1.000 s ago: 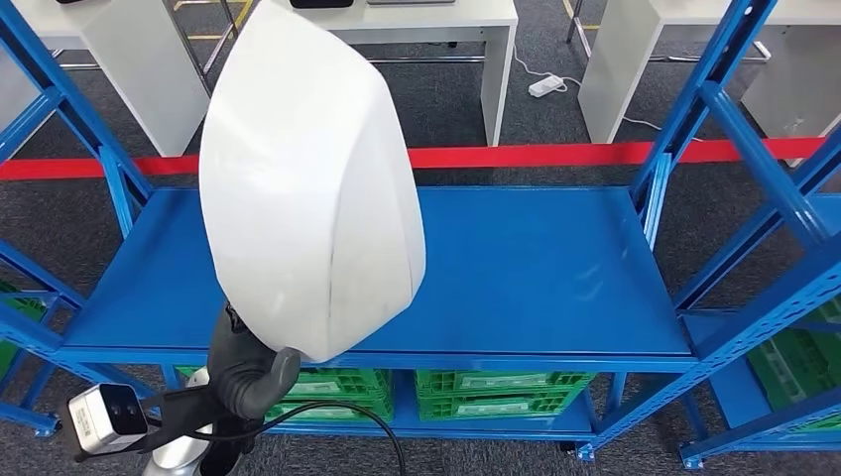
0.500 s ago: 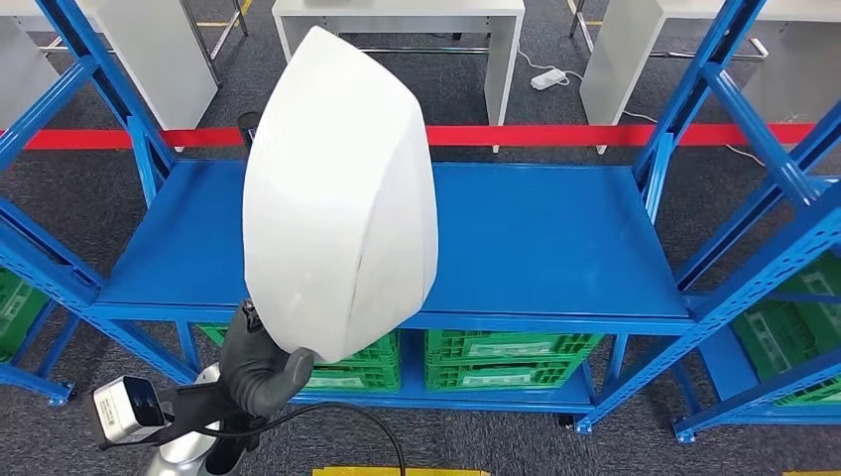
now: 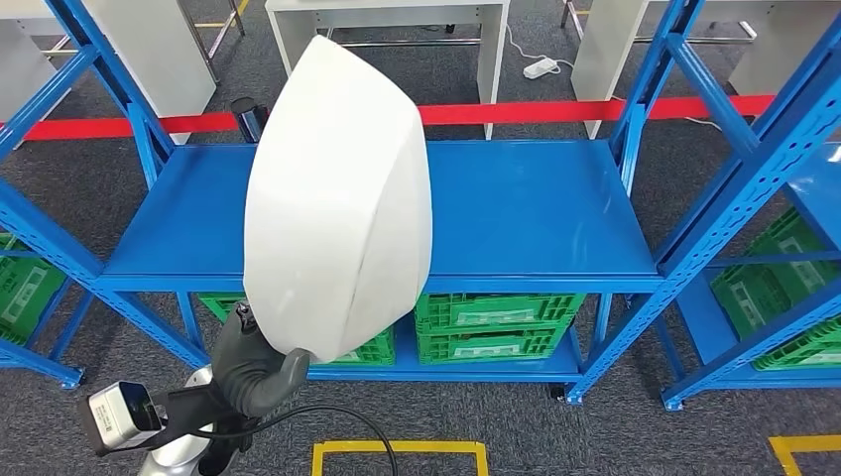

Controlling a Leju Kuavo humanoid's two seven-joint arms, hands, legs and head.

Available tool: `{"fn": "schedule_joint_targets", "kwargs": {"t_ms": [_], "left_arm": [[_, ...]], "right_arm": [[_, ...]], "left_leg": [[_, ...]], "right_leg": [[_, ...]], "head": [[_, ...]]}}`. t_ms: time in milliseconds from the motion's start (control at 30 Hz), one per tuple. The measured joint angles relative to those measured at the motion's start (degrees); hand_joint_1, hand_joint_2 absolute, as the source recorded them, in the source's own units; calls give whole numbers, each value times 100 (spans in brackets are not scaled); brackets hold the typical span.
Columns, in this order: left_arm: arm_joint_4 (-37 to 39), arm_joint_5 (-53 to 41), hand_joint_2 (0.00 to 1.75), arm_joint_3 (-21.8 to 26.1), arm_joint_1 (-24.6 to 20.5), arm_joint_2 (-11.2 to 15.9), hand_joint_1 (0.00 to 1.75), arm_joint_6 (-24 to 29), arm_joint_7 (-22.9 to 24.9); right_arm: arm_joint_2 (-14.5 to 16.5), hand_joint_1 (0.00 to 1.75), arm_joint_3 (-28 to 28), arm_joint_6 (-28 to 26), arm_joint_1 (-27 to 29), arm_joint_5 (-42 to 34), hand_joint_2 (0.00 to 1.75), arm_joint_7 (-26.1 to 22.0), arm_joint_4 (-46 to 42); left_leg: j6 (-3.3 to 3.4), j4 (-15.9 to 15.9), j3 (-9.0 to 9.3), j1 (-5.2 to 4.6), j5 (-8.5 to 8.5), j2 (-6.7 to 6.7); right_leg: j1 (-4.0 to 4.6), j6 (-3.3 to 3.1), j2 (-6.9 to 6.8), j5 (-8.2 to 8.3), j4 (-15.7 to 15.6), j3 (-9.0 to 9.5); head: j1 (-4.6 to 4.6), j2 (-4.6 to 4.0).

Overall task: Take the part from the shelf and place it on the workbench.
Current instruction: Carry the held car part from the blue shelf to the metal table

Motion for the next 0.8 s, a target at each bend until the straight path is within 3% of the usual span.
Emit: {"fn": "schedule_joint_targets", "kwargs": {"t_ms": [67,133,167,200,267,300,333,367,400,433,500,533,567,633,667,700,767,800], "left_arm": [[-15,-11,175,-3,-30,13,175,0,-2],[-15,-32,175,-7,-55,22,175,0,-3],[-15,-40,175,-11,-64,23,175,1,-3],[-14,-44,175,-16,-72,23,175,1,-2],[-12,-44,175,-25,-79,23,175,2,1],[-8,-44,175,-27,-78,23,175,2,1],[-2,-44,175,-28,-77,24,175,4,1],[5,-46,175,-29,-75,25,175,10,1],[11,-50,175,-30,-74,25,175,20,1],[14,-55,175,-31,-74,26,175,33,1],[6,-66,175,-35,-74,27,175,56,1],[0,-67,175,-39,-77,28,175,66,1],[-7,-67,175,-46,-79,29,175,74,0],[-9,-61,175,-66,-82,35,175,91,-2],[-8,-58,175,-75,-83,39,175,97,-1],[-6,-55,175,-82,-85,46,175,102,-1],[1,-53,175,-90,-88,58,175,105,1],[8,-52,175,-91,-88,63,175,105,1]], "right_arm": [[25,0,0,-3,0,4,0,-24,0],[36,0,0,-3,3,9,0,-38,0],[42,0,0,-1,5,10,0,-42,0],[46,0,0,6,7,10,0,-48,0],[54,0,0,17,5,10,0,-62,0],[56,0,0,21,5,10,0,-68,0],[56,0,0,21,5,10,0,-71,0],[56,0,0,20,5,10,0,-73,0],[56,0,0,18,4,10,0,-74,0],[56,0,0,16,1,10,0,-77,0],[56,0,0,14,-11,9,0,-85,0],[56,0,0,16,-16,8,0,-87,0],[57,0,0,18,-16,7,0,-89,0],[64,0,0,22,-8,5,0,-89,2],[69,0,0,15,-8,3,0,-91,3],[74,0,0,8,-11,3,0,-94,4],[76,0,0,-6,-18,2,0,-101,4],[76,0,0,-5,-16,2,0,-102,4]], "left_leg": [[65,-321,157,-37,-50,-3],[153,-330,79,-34,47,11],[202,-339,25,-24,109,23],[241,-349,-46,-12,179,35],[278,-342,-224,-11,314,47],[279,-332,-318,-13,383,50],[274,-313,-415,-13,451,54],[264,-286,-514,-11,511,56],[248,-250,-609,-6,561,57],[227,-202,-699,-1,603,57],[169,-107,-834,-8,668,56],[134,-76,-870,-13,703,57],[99,-68,-890,-15,742,58],[28,-71,-926,-7,799,50],[-6,-10,-974,1,707,39],[-39,153,-1047,10,510,28],[-93,779,-1225,31,-69,15],[-112,1137,-1289,37,-271,15]], "right_leg": [[-4,71,-2,97,-21,-13],[-18,147,1,120,-24,-38],[-22,181,4,-1,62,-88],[-24,211,7,-230,261,-174],[-27,252,8,-817,971,-397],[-27,266,8,-988,1337,-477],[-28,275,8,-1007,1580,-488],[-30,279,7,-900,1640,-405],[-33,279,6,-730,1497,-220],[-37,275,6,-598,1163,71],[-21,228,14,-633,363,648],[-10,192,20,-713,101,812],[5,148,26,-769,-14,858],[-2,59,17,-694,-32,777],[-9,9,7,-630,-40,714],[-19,-32,-3,-557,-50,636],[-21,-75,-11,-417,-49,468],[-18,-75,-12,-350,-46,385]], "head": [[-6,0],[-13,0],[-4,0],[8,0],[33,0],[40,0],[44,0],[48,0],[52,0],[56,0],[64,0],[65,0],[66,0],[66,0],[59,0],[47,0],[20,0],[13,0]]}}
